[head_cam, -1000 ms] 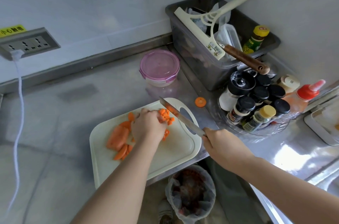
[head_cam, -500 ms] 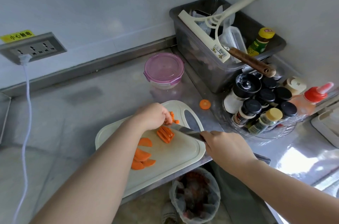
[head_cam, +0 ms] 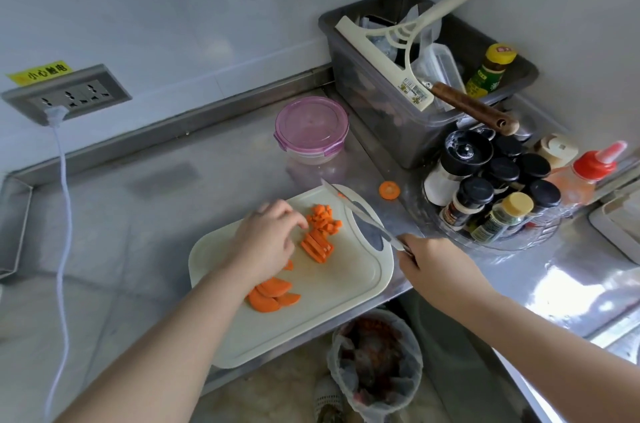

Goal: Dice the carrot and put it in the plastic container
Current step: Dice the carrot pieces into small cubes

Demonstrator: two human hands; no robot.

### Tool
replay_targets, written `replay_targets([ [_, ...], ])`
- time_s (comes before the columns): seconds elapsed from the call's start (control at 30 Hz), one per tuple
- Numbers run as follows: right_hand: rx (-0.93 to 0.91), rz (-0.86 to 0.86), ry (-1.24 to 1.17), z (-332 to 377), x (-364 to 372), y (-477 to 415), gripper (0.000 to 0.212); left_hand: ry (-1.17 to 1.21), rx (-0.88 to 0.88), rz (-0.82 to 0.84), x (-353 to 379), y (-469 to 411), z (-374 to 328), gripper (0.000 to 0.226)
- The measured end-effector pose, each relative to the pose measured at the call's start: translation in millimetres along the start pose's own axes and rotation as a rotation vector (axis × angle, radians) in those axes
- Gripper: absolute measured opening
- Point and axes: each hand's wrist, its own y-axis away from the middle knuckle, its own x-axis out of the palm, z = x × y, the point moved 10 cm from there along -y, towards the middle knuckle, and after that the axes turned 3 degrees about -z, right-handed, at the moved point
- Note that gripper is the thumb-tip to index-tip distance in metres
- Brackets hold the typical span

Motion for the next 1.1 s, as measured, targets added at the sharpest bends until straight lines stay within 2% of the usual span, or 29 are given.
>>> replay_targets([
  [0.07, 0.018, 0.006, -0.028, -1, 1, 0, 0.014, -0.181, 0.214, 0.074, 15, 9, -25, 0.059],
  [0.13, 0.039, 0.013, -0.041, -1, 1, 0, 0.017, -0.278, 0.303, 0.161, 24, 8, -42, 0.064],
  [0.23, 0.046, 0.015, -0.049, 1, 1, 1, 0.018, -0.406, 0.333, 0.27, 29, -2, -55, 0.052],
  [0.33, 0.062, 0.027, -0.05, 0, 0, 2, 0.018, -0.508, 0.385, 0.305, 34, -9, -63, 0.044],
  [0.6, 0.095, 0.051, -0.047, -7, 2, 6, 0.016, -0.6, 0.463, 0.367, 40, -18, -73, 0.044],
  [0.9, 0.108, 0.069, -0.075, -12, 6, 10, 0.021, -0.48, 0.33, 0.325, 35, -8, -68, 0.043],
  [1.0, 0.123, 0.09, -0.092, -14, 9, 14, 0.03, -0.42, 0.174, 0.295, 36, 3, -62, 0.042],
  [1.1, 0.129, 0.114, -0.13, -15, 14, 23, 0.034, -0.358, -0.059, 0.234, 36, 16, -54, 0.047],
])
